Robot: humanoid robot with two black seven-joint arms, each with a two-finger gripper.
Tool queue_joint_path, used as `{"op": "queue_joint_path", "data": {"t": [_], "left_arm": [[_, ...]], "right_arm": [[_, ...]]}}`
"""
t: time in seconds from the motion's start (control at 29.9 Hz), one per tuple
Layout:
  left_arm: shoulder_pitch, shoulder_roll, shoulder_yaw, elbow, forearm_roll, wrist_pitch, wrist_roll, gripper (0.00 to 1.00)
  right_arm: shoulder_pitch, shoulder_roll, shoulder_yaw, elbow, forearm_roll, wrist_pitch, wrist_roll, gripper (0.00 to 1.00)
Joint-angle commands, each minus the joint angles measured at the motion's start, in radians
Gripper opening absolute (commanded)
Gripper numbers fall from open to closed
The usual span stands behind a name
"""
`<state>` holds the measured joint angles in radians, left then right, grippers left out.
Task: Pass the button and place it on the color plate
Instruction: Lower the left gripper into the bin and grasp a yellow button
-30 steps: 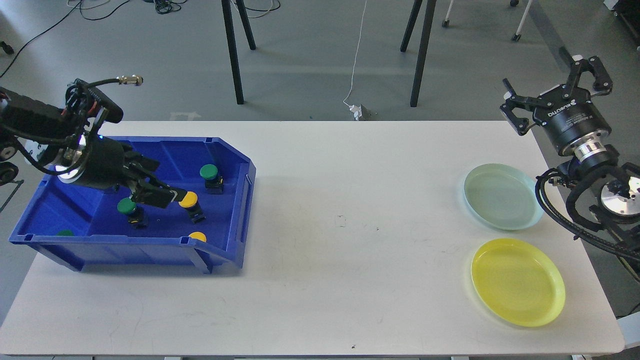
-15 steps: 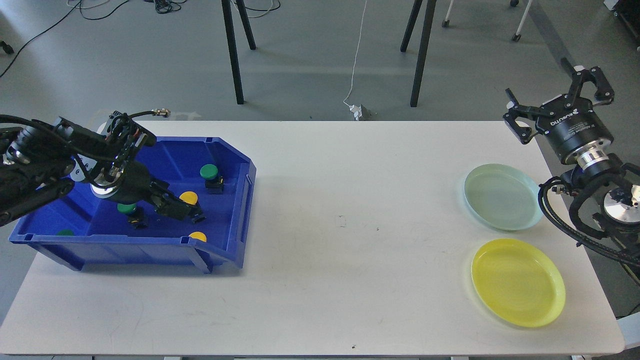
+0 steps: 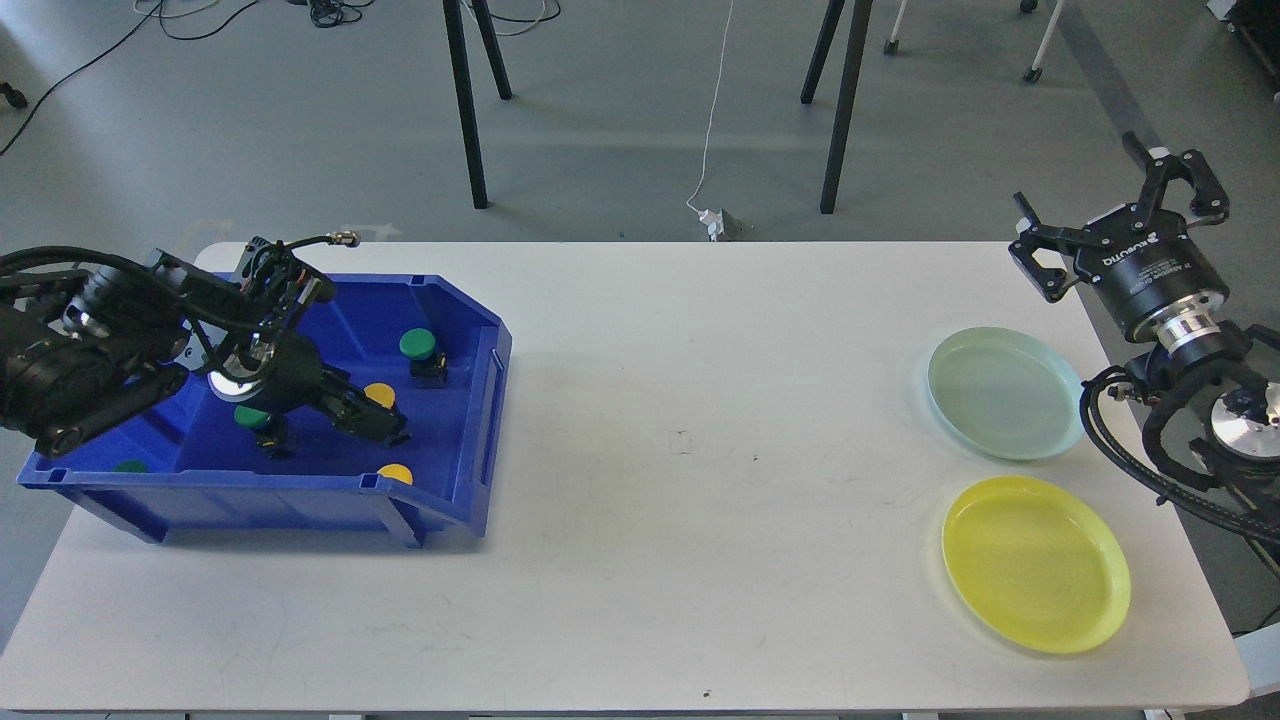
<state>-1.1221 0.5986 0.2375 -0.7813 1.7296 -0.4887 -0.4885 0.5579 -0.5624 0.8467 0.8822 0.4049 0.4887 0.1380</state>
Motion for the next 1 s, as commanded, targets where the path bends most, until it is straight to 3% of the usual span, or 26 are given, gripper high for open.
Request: {"op": "queue_joint_path", "data": {"t": [0.0,0.37,0.53,0.73,0.97], "left_arm": [[0.016,-0.028,-0.001,0.042,-0.005,0.000,0.000,0.98],[0.035,-0.077,-0.001,0.115,-0.035,0.000,0.000,0.96],[0.051,-0.083,0.000,0.122,-0.065,0.000,0.000,0.87],[0.061,-0.095,0.000,0.154,-0.065,0.002,0.000,0.59],[0.065,-0.106,-0.001,0.183,-0.096,0.027,0.000,0.47]], "right_arm": [[-0.007,-0.001,0.000,-0.002,0.000,0.000,0.000,1.00],[-0.018,-0.004,0.000,-0.002,0.000,0.000,0.000,1.00],[-0.030,-0.005,0.000,0.000,0.000,0.000,0.000,1.00],[-0.038,-0.010,0.002,-0.002,0.000,0.000,0.000,1.00],[-0.042,-0.010,0.002,0.000,0.000,0.000,0.000,1.00]]}}
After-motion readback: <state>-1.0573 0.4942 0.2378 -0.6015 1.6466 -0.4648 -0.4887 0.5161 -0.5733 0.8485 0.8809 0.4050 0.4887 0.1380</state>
